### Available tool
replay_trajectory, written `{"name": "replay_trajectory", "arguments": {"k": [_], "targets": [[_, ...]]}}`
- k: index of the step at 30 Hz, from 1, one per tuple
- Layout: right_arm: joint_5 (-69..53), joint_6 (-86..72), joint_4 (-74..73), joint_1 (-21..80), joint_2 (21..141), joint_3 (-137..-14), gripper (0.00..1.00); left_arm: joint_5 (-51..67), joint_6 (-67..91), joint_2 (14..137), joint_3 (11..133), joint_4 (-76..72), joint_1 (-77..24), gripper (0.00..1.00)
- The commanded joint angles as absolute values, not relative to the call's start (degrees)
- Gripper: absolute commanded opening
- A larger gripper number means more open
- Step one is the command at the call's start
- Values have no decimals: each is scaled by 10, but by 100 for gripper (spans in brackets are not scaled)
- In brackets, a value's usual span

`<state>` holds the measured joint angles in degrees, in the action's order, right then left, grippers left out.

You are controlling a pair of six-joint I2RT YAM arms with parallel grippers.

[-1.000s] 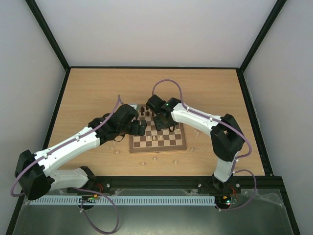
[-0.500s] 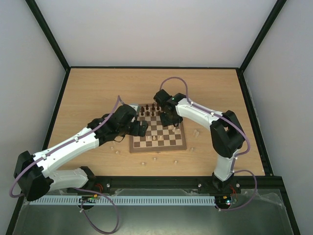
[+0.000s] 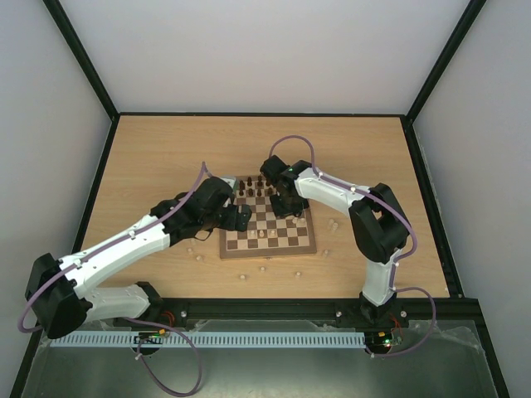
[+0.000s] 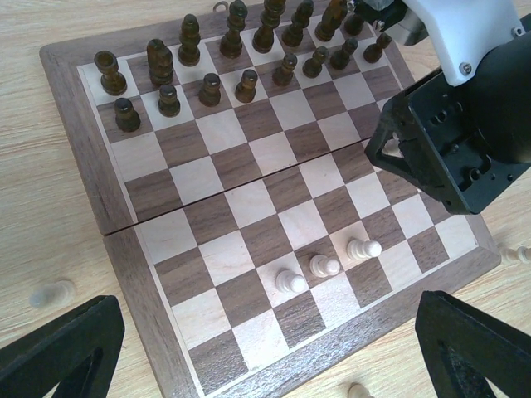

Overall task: Set up the chess pieces on the board
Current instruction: Pick up the chess piece from the chessboard, then place the chess piece on the chessboard.

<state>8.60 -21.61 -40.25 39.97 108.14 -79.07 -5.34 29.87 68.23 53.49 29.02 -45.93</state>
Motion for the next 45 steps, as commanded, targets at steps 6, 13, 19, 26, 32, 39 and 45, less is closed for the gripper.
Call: {"name": "replay_trajectory", "arguments": {"k": [6,13,19,26,32,39,45], "targets": [[95,-204,-423,397,1083,-786,10,-52,291,691,539,289,-454,99],[92,-200,-432,399,1050,-785,8,-54,292,693,539,288,-449,99],[89,-213,-435,428,1020,-763,8,-57,292,692,540,291,-447,99],[85,-235,-427,476,1017,-734,9,-65,294,692,542,295,-446,99],[85,-245,-422,492,1018,-720,9,-69,296,689,542,298,-446,99],[88,-249,-418,496,1012,-708,10,-70,297,688,543,299,-446,99],[89,-250,-414,496,1013,-702,12,-70,298,688,543,300,-446,99]]}}
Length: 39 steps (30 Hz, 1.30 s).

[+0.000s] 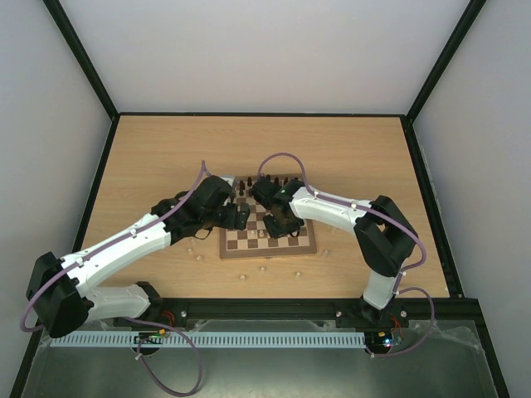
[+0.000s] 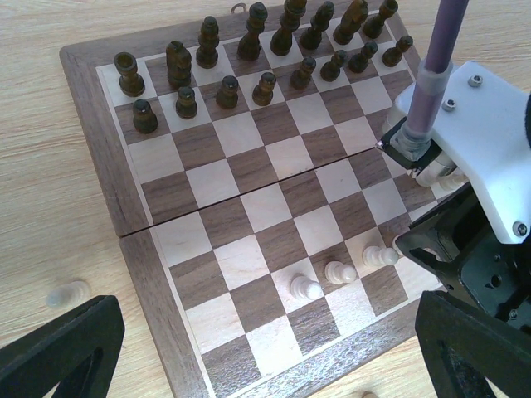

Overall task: Set up the chess pieces on the board
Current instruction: Place the chess piece on the chessboard, then pick up the chess piece at the center of the board.

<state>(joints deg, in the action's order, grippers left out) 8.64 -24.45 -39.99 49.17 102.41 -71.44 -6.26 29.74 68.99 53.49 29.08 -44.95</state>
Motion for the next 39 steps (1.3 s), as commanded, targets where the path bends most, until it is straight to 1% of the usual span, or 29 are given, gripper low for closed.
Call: {"name": "replay_trajectory", "arguments": {"k": [1,6,10,14,16,18,23,25,31,39], "targets": [[90,-250,-413,497,1013,-702,13,-71,298,688,543,300,-446,99],[97,-250,-414,496,1011,-705,18,-71,298,688,543,300,-446,99],[100,-250,-414,497,1004,-707,26,-74,299,689,545,303,-446,99],[95,-247,-405,496,982,-709,37,-91,303,690,552,319,-446,99],[92,-245,-404,496,972,-710,39,-98,307,690,554,326,-445,99],[92,-243,-402,497,956,-707,43,-102,314,692,553,333,-443,99],[97,-242,-379,496,885,-683,59,-110,337,707,543,351,-435,99],[109,-245,-361,495,856,-668,68,-120,347,719,543,361,-435,99],[101,-242,-319,493,788,-627,69,-149,364,780,548,392,-417,99],[91,-236,-297,489,750,-584,69,-157,364,822,548,399,-392,99]]}}
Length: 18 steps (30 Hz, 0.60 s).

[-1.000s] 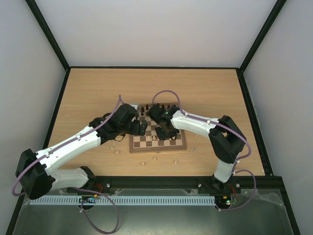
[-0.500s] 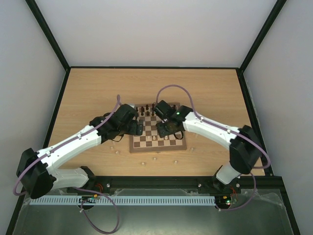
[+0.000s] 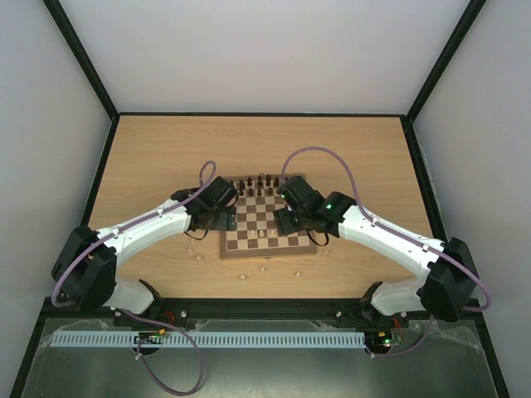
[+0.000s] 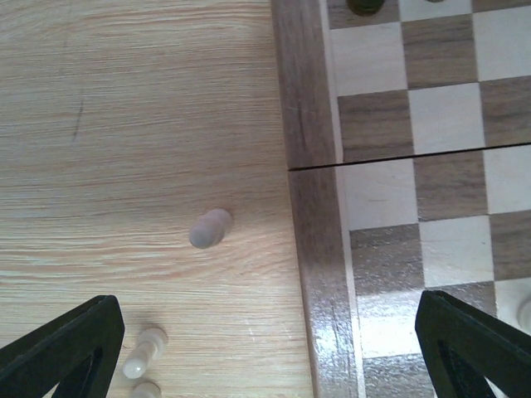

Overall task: Set up the chess pieces on the board
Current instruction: Pick up the chess piece at the center of the board.

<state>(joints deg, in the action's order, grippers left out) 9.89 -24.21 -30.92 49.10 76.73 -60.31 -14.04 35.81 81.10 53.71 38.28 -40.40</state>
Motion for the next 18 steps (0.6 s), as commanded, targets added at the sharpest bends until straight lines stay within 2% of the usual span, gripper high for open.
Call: {"name": "replay_trajectory", "arguments": {"k": [1,4,7,10,15,18], "targets": [[84,-236,-295,488,748,-583,69,-157,363,827,548,398,-387,99],[75,-236,-295,488,743,-578,69,-151,357,843,548,391,-372,99],[67,-236,-292,489,737,-576,69,-142,350,863,548,384,-360,92],[62,-236,-290,488,735,-576,69,-139,345,881,550,379,-354,81],[55,-235,-288,489,735,-575,69,-124,333,902,556,367,-340,54],[55,-235,-288,489,737,-574,69,-119,326,913,558,363,-336,43]]}}
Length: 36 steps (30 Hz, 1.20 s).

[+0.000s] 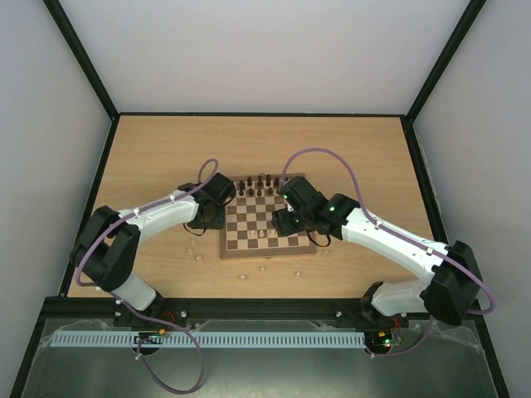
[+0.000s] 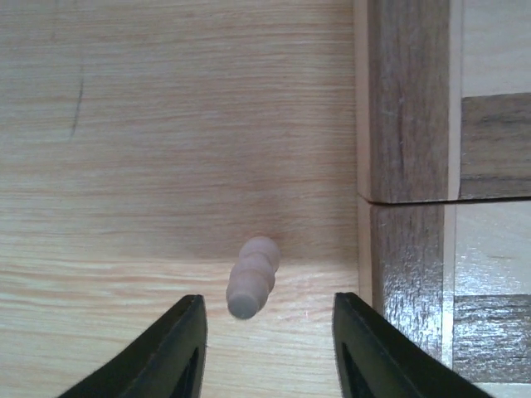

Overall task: Set up the chess pieces on the board
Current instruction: Pick up the chess piece at the center of the board.

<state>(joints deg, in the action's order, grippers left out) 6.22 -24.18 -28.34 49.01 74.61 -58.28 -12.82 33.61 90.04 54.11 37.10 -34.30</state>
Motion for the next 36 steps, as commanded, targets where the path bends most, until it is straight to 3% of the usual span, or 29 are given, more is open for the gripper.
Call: {"name": "replay_trajectory", "arguments": {"k": [1,4,9,12,20,26,36], "targets": [[56,-235,-288,489,737,-574,69,-117,324,917,558,362,-335,39],[57,-235,-288,488,738,-575,69,-113,321,924,558,359,-331,25],[60,-235,-289,487,741,-575,68,-113,315,925,556,357,-324,14],[62,-234,-290,488,742,-576,68,-113,313,923,555,358,-322,3],[70,-234,-293,488,741,-579,68,-98,316,866,575,409,-335,2],[77,-234,-298,489,737,-586,68,-58,323,827,609,456,-402,2],[111,-235,-316,488,726,-599,68,-54,349,895,685,472,-527,2]]}}
